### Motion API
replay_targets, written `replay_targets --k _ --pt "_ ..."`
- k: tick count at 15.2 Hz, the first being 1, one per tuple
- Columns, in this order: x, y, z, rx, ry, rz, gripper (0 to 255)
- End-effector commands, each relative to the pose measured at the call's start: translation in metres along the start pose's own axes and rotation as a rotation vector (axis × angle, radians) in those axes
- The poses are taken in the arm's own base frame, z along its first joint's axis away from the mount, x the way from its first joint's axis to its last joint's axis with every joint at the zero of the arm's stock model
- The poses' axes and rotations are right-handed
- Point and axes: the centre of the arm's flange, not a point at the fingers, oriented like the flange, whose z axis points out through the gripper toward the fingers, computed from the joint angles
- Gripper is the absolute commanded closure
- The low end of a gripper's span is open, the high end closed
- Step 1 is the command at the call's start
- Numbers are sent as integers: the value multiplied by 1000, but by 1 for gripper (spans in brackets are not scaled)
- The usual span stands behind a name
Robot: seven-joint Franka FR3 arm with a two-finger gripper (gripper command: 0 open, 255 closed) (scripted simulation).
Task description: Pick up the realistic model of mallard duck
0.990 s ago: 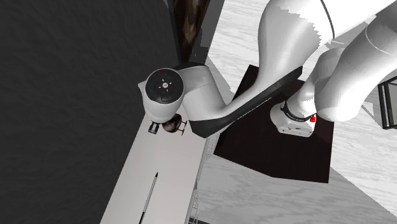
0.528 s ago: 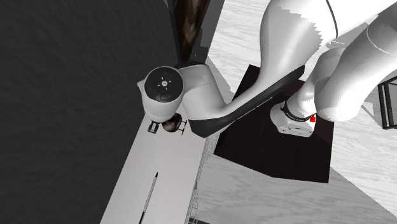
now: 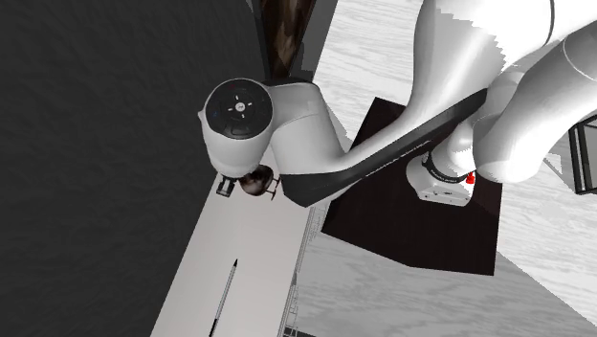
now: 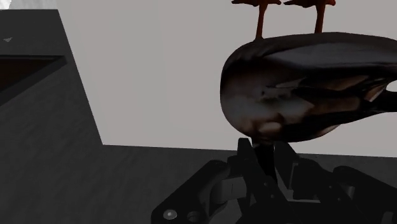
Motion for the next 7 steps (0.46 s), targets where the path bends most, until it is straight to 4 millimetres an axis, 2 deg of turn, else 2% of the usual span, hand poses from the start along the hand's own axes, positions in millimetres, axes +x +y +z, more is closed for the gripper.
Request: replay_targets --k 1,5,7 --pt "4 0 -11 0 0 0 255" --pt "10 1 -31 0 0 0 255" --pt "10 1 -32 0 0 0 255"
